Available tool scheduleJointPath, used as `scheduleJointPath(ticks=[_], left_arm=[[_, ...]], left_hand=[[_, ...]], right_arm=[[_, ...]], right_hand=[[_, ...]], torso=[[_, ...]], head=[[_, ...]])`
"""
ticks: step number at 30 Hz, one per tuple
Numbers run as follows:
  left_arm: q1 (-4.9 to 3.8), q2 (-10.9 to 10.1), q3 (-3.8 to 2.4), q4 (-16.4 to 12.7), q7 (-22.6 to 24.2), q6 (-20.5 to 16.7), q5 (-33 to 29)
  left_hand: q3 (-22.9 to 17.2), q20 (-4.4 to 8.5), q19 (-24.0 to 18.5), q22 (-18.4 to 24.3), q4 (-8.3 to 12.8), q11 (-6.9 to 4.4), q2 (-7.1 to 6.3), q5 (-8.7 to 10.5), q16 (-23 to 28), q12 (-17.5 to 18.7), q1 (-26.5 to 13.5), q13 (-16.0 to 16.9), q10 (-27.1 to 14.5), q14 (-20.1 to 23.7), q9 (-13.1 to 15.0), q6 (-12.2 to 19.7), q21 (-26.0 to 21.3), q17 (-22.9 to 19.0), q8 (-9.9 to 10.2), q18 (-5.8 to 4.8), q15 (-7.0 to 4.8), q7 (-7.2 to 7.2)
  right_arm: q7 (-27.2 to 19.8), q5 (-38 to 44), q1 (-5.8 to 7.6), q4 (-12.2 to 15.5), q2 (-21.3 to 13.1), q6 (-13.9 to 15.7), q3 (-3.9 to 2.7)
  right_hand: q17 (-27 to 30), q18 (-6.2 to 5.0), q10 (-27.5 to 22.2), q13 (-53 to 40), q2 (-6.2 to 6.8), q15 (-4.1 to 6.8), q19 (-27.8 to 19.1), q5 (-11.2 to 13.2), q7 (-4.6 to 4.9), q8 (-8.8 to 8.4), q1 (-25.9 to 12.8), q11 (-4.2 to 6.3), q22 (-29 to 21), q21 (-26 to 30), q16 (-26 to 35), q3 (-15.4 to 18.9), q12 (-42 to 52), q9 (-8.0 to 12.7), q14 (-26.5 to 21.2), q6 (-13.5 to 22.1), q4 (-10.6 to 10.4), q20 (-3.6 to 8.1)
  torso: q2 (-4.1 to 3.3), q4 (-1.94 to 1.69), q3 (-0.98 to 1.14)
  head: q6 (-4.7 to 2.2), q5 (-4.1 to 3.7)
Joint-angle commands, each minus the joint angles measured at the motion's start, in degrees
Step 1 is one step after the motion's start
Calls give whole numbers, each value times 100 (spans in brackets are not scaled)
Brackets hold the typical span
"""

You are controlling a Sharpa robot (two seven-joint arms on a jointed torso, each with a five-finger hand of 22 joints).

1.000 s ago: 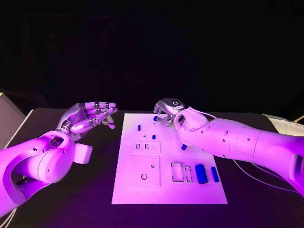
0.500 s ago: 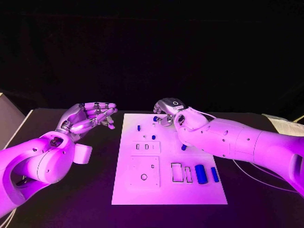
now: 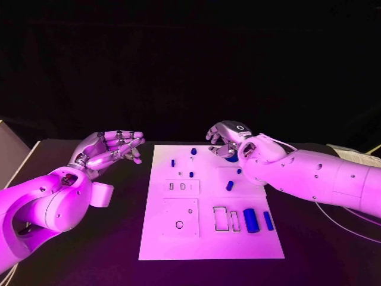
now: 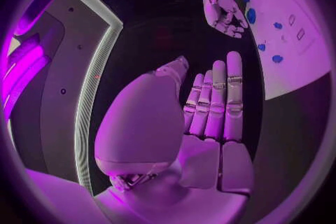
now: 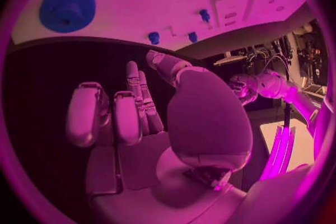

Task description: Assemble the parts on the task board

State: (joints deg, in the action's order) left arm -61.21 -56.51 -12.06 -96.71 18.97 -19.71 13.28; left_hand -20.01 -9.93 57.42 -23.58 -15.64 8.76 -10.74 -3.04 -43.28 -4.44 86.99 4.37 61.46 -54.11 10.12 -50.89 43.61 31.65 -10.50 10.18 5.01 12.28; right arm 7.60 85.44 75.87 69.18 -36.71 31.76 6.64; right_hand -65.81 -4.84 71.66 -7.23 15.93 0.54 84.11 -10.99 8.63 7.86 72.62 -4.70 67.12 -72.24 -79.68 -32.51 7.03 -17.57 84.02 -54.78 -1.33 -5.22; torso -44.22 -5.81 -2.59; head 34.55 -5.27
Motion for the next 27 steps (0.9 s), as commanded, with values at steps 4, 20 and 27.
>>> scheduleJointPath(ticks=[4,20,27], left_arm=[[-4,5,-5,22,27,120,17],[-2,47,-4,64,16,138,21],[-1,55,-4,72,18,145,22]], left_hand=[[-5,19,-75,-52,-34,-44,-55,7,-81,-104,2,55,203,10,10,-22,94,4,42,35,-43,-27],[-13,26,-85,-72,-37,-44,-71,6,-108,-100,-4,55,185,3,14,-21,130,8,44,34,-47,-30],[-16,26,-90,-78,-37,-41,-74,6,-115,-89,-3,51,160,4,14,-19,141,8,45,33,-46,-29]], right_arm=[[-283,-1083,187,235,-408,-385,-36],[79,-1369,186,-320,-420,-1575,-30],[275,-1233,107,-500,-292,-1656,-24]], right_hand=[[-457,115,452,-4009,-127,128,131,-140,-147,-65,333,229,473,-370,-266,1206,4037,-63,257,162,83,172],[-2398,413,1834,-8277,-315,-86,496,-332,98,81,466,-11,1997,-1557,-1027,1785,8297,-109,594,273,-581,-64],[-2419,423,1834,-8277,-318,-95,508,-343,104,85,471,-18,2039,-1589,-1032,1833,8297,-107,598,290,-631,-73]], torso=[[21,103,53],[14,100,92],[11,91,84]], head=[[-44,6],[7,-21],[42,-26]])
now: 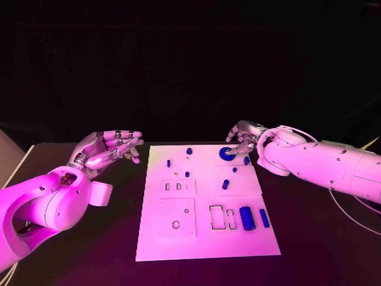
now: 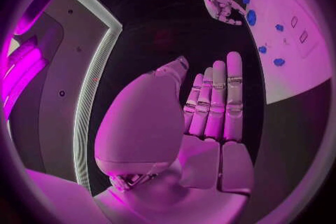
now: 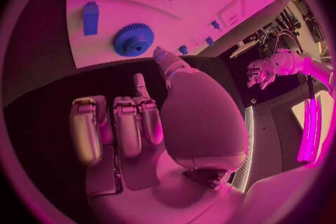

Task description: Assemble the parts on the task board

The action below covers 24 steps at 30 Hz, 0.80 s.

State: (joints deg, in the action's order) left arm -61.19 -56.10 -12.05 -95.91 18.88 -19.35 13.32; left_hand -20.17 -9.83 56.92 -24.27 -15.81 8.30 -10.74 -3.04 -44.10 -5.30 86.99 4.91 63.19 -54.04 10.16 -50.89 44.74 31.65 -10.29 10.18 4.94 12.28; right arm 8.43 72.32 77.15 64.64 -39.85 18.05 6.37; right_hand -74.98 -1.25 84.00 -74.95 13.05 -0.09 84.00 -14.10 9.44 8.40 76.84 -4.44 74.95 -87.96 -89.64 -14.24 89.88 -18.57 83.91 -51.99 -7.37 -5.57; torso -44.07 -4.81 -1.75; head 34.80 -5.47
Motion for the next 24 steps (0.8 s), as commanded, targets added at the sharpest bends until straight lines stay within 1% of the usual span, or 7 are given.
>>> scheduleJointPath(ticks=[1,2,7,13,15,20,24], left_arm=[[-3,13,-4,-7,27,110,18],[-3,13,-4,-6,27,110,18],[-2,14,-4,-4,28,110,23],[-1,31,-4,9,27,114,27],[-1,33,-4,12,27,113,27],[0,37,-4,18,28,108,28],[1,45,-4,18,26,111,28]], left_hand=[[0,15,-40,-8,-20,6,-74,6,-32,-3,-3,-4,-13,-3,10,-19,28,8,24,34,-39,-29],[0,15,-40,-8,-20,6,-74,6,-32,-3,-3,-4,-13,-3,10,-19,28,8,24,34,-39,-29],[0,15,-40,-8,-20,6,-74,6,-32,-3,-3,-4,-13,-3,10,-19,28,8,24,34,-39,-29],[-2,15,-42,-11,-20,7,-74,6,-35,2,-2,-6,-23,-2,10,-18,33,8,25,33,-38,-28],[-3,15,-44,-13,-20,8,-74,6,-36,4,-2,-7,-29,-1,10,-17,37,8,26,33,-38,-28],[-5,15,-47,-16,-19,10,-74,6,-40,9,0,-8,-40,1,9,-11,43,8,29,33,-36,-27],[-5,15,-47,-16,-19,10,-74,6,-40,9,0,-8,-40,1,9,-11,43,8,29,33,-36,-27]], right_arm=[[212,95,-30,-63,31,-291,3],[229,107,-39,-79,40,-295,4],[277,154,-83,-124,73,-294,5],[315,209,-104,-159,94,-266,5],[312,213,-107,-170,97,-270,5],[293,194,-126,-193,124,-315,6],[288,184,-155,-225,157,-324,8]], right_hand=[[-1502,64,600,-1505,-30,-31,519,-32,23,32,49,-44,1256,-18,-36,5,12,-7,609,11,-27,-38],[-1502,64,600,-1505,-30,-31,519,-32,23,32,49,-44,1256,-18,-36,5,12,-7,609,11,-27,-38],[-1502,65,600,-1505,-30,-33,520,-37,24,32,47,-46,1261,-21,-36,15,12,-6,609,14,-40,-40],[-1502,68,600,-1505,-35,-34,524,-44,25,34,50,-47,1273,-30,-36,19,12,-6,609,15,-47,-41],[-1502,67,600,-1505,-46,-39,522,-104,27,42,72,-50,1272,-30,-36,28,12,-7,609,14,-72,-46],[-1502,68,600,-1505,-50,-41,523,-165,27,55,87,-51,1276,-33,-36,36,12,-10,609,4,-95,-51],[-1502,70,600,-1505,-60,-41,525,-187,24,64,99,-49,1283,-38,-36,32,12,-12,609,-9,-107,-52]], torso=[[-6,-9,0],[-9,-12,1],[-4,9,1],[1,-2,-1],[3,-3,-3],[-1,6,4],[-2,-1,3]], head=[[22,-7],[29,-14],[58,14],[77,3],[81,2],[88,12],[100,14]])
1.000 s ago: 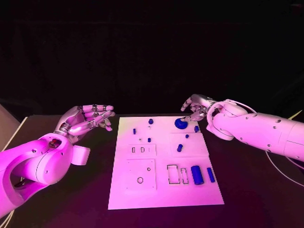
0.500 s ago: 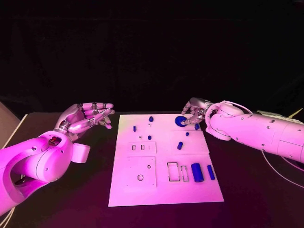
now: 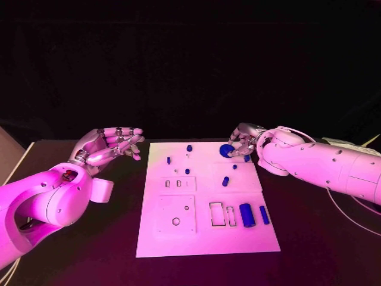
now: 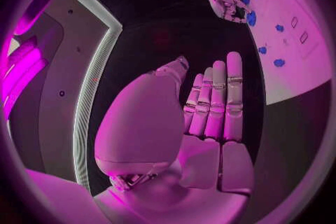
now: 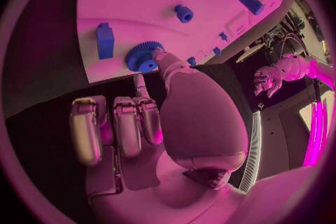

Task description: Assemble the parts on the task board

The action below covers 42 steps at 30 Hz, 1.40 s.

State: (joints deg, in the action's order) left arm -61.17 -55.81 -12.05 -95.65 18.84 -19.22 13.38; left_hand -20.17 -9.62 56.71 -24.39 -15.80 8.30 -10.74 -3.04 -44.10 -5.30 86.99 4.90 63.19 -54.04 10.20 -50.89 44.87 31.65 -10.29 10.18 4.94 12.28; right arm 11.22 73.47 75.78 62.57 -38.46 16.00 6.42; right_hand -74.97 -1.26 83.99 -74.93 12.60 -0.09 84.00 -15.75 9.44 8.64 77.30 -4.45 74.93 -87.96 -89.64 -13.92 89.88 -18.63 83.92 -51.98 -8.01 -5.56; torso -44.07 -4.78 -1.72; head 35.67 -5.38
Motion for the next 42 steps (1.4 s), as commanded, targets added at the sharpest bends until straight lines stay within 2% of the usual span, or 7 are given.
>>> scheduleJointPath(ticks=[1,17,27,28,31,36,42], left_arm=[[-1,17,-5,-8,29,98,22],[-1,15,-5,-7,17,97,23],[-1,11,-5,-8,13,99,23],[-1,10,-5,-8,13,97,23],[-1,7,-5,-8,12,97,23],[-1,7,-5,-8,11,99,23],[0,3,-5,-12,9,98,23]], left_hand=[[-6,-6,-26,-5,-19,10,-74,6,-40,9,0,-7,-40,1,6,-11,30,8,29,33,-36,-27],[-8,-6,-29,-7,-19,11,-73,6,-42,11,1,-8,-45,2,6,-9,33,8,31,32,-36,-26],[-14,-7,-33,-12,-20,12,-66,6,-46,12,2,-9,-53,4,6,-6,42,7,32,32,-35,-25],[-14,-7,-33,-12,-20,12,-66,6,-46,12,2,-9,-53,4,6,-6,42,7,32,32,-35,-25],[-21,-7,-36,-14,-17,12,-62,6,-48,13,8,-10,-55,6,6,-6,47,7,33,32,-35,-25],[-21,-7,-36,-14,-17,12,-62,6,-48,13,8,-10,-55,6,6,-6,47,7,33,32,-35,-25],[-21,-7,-36,-14,-17,12,-62,6,-48,13,8,-10,-55,6,6,-6,47,7,33,32,-35,-25]], right_arm=[[9,68,-23,-25,25,-119,4],[-29,12,-55,-167,137,-94,10],[-26,268,-61,-118,131,135,12],[-37,311,-62,-105,126,187,12],[-90,450,-68,-40,103,420,13],[-190,775,-73,150,54,920,13],[-242,1225,-68,545,14,1441,10]], right_hand=[[-1503,68,601,-1507,-22,-41,522,-35,24,43,63,-48,1279,-33,-36,-5,12,-6,608,-12,-47,-53],[-1503,70,601,-1507,-135,-29,523,-156,9,96,91,-36,1290,-41,-36,-135,12,-14,608,-110,-145,-50],[-1503,70,601,-1507,-194,72,521,-194,-90,226,229,48,1295,-43,-36,-569,12,-29,608,-420,-118,28],[-1503,70,601,-1507,-209,124,522,-121,-137,262,262,90,1298,-45,-36,-757,12,-32,608,-500,-85,76],[-1503,73,601,-1507,-212,165,525,-148,-178,318,270,129,1308,-52,-36,-933,12,-47,608,-597,-45,116],[-1503,75,601,-1507,-181,187,528,-196,-198,352,236,151,1316,-57,-36,-1048,12,-57,608,-641,-14,141],[-1503,80,601,-1507,-94,205,535,-276,-218,389,150,171,1336,-72,-36,-1146,12,-71,608,-675,15,162]], torso=[[-2,-7,2],[-2,3,-3],[2,9,2],[3,8,4],[3,6,4],[5,9,3],[6,15,-2]], head=[[15,5],[39,18],[41,20],[36,15],[33,10],[20,11],[3,15]])
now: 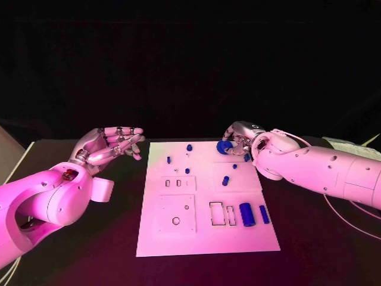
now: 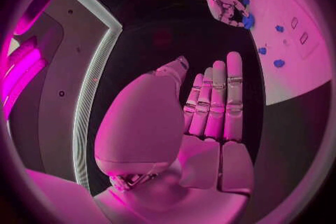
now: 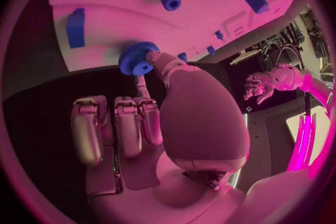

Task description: Assemble the parts on the task board

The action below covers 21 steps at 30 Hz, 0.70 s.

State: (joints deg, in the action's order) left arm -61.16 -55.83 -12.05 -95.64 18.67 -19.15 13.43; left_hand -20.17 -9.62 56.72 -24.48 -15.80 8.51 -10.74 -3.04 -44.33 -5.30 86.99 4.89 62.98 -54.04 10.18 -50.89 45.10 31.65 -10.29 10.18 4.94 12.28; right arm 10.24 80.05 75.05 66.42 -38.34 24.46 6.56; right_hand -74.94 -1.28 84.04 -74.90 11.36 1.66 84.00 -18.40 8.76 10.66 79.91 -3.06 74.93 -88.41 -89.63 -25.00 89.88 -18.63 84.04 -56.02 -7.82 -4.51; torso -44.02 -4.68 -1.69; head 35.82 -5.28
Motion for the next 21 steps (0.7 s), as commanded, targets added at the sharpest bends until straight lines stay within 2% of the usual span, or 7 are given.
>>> scheduleJointPath(ticks=[1,4,9,13,15,21], left_arm=[[-2,5,-5,-14,25,91,18],[-2,10,-5,-13,24,91,18],[-2,21,-5,-12,23,95,18],[-2,32,-5,-11,23,98,18],[-2,40,-5,-6,23,100,18],[-2,64,-5,7,23,104,18]], left_hand=[[-21,-6,-37,-5,-17,-9,-62,6,-25,13,8,-8,-34,6,8,-6,24,7,33,32,-35,-25],[-29,-6,-40,-9,-14,-9,-57,6,-28,11,16,-8,-35,8,9,-6,31,6,33,32,-35,-25],[-29,-6,-40,-9,-14,-9,-57,6,-28,11,16,-8,-35,8,9,-6,31,6,33,32,-35,-25],[-29,-6,-40,-9,-14,-9,-57,6,-28,11,16,-8,-35,8,9,-6,31,6,33,32,-35,-25],[-34,-6,-44,-12,-10,-10,-58,6,-30,10,22,-8,-35,10,10,-6,37,5,33,32,-36,-26],[-34,-6,-44,-12,-10,-10,-58,6,-30,10,22,-8,-35,10,10,-6,37,5,33,32,-36,-26]], right_arm=[[-144,604,7,204,5,630,-4],[-126,744,12,400,63,744,-5],[-90,843,10,517,300,770,-4],[-56,865,-13,492,507,732,0],[-43,866,-35,450,610,691,1],[0,864,-96,281,845,566,9]], right_hand=[[-1506,82,596,-1510,30,30,535,-12,-150,188,-111,32,1336,-27,-37,-38,12,-71,596,-271,-4,56],[-1506,84,596,-1510,53,33,538,-3,-152,193,-133,34,1342,-32,-37,-47,12,-73,596,-274,-1,59],[-1506,82,596,-1510,73,34,535,12,-153,195,-158,35,1334,-25,-37,-54,12,-74,596,-273,-1,61],[-1506,80,596,-1510,92,35,533,31,-152,194,-181,35,1330,-22,-37,-62,12,-73,596,-265,-1,63],[-1506,80,596,-1510,92,35,533,31,-152,194,-181,35,1330,-22,-37,-62,12,-73,596,-265,-1,63],[-1506,79,596,-1510,120,31,531,64,-145,184,-218,33,1323,-16,-37,-75,12,-68,596,-239,-2,64]], torso=[[0,2,-5],[0,-6,-2],[-5,-15,-6],[-5,-26,-13],[-8,-21,-9],[-16,-16,-16]], head=[[-12,4],[-13,6],[-29,8],[-34,10],[-35,20],[-36,21]])
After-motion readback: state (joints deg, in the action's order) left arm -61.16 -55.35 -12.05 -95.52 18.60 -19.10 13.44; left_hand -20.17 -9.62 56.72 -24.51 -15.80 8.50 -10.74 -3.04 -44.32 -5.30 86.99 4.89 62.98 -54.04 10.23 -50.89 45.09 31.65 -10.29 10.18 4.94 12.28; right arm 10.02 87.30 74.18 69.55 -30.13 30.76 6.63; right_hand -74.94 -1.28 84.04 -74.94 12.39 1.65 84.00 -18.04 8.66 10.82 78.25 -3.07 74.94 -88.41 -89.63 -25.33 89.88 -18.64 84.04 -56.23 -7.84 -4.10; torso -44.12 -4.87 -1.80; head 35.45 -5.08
